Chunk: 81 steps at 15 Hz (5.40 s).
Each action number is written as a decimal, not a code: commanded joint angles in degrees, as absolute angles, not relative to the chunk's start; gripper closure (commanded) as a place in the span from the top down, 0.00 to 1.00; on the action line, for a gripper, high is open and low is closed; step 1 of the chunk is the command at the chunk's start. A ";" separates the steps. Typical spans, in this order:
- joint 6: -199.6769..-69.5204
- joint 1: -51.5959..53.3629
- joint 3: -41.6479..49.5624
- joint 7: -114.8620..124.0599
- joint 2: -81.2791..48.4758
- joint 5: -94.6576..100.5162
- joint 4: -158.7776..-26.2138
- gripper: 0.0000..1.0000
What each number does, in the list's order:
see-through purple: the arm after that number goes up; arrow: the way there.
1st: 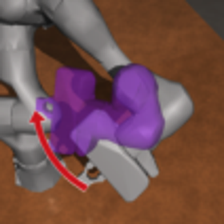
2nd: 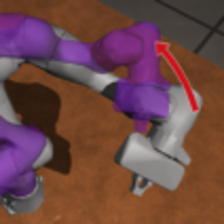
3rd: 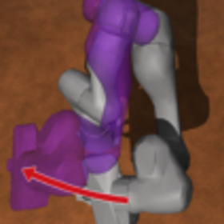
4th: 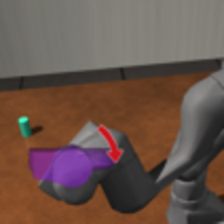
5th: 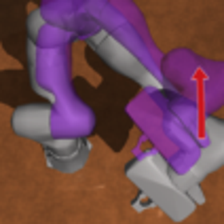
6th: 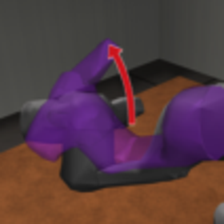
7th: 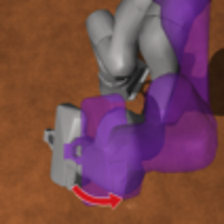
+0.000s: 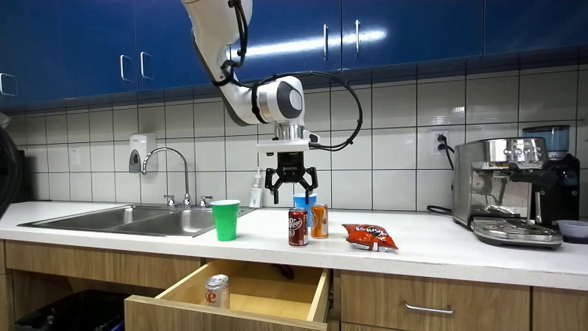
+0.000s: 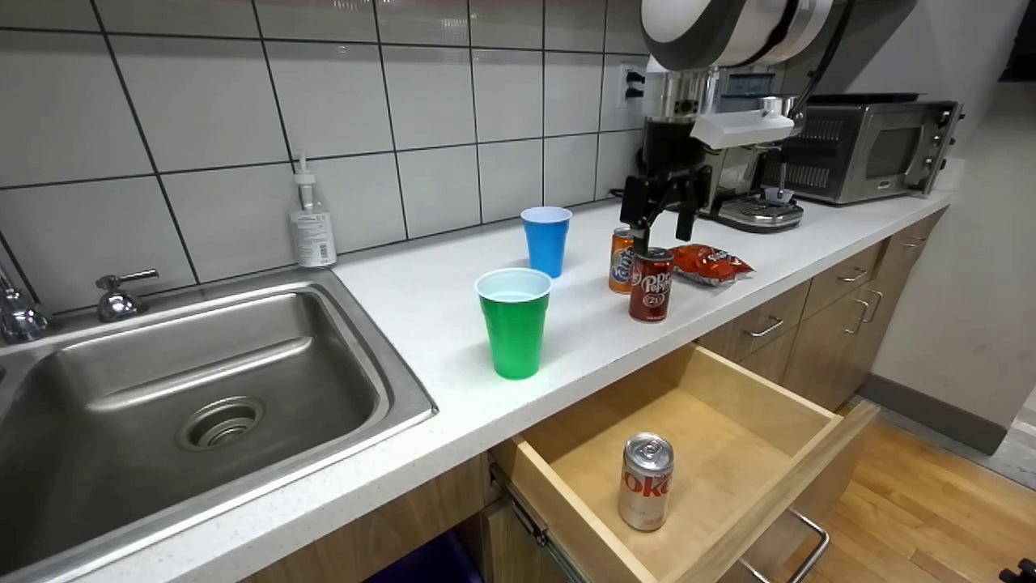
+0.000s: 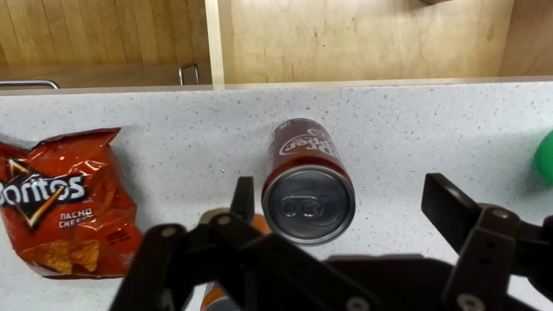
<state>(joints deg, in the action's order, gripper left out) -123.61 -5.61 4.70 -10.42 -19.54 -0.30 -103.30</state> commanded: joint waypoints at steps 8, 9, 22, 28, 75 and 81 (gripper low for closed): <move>-126.49 -7.01 4.09 -13.85 -24.13 0.75 -100.06 1.00; -126.59 -7.01 4.07 -13.93 -24.59 0.77 -99.80 1.00; -127.01 -6.96 3.71 -14.16 -28.53 1.05 -97.14 1.00; -127.40 -7.04 3.68 -14.40 -29.00 1.16 -96.66 0.58; -139.45 -2.88 1.00 -20.98 -9.65 6.78 -129.47 0.38; -143.78 -2.74 0.65 -21.08 -10.10 7.56 -132.73 0.38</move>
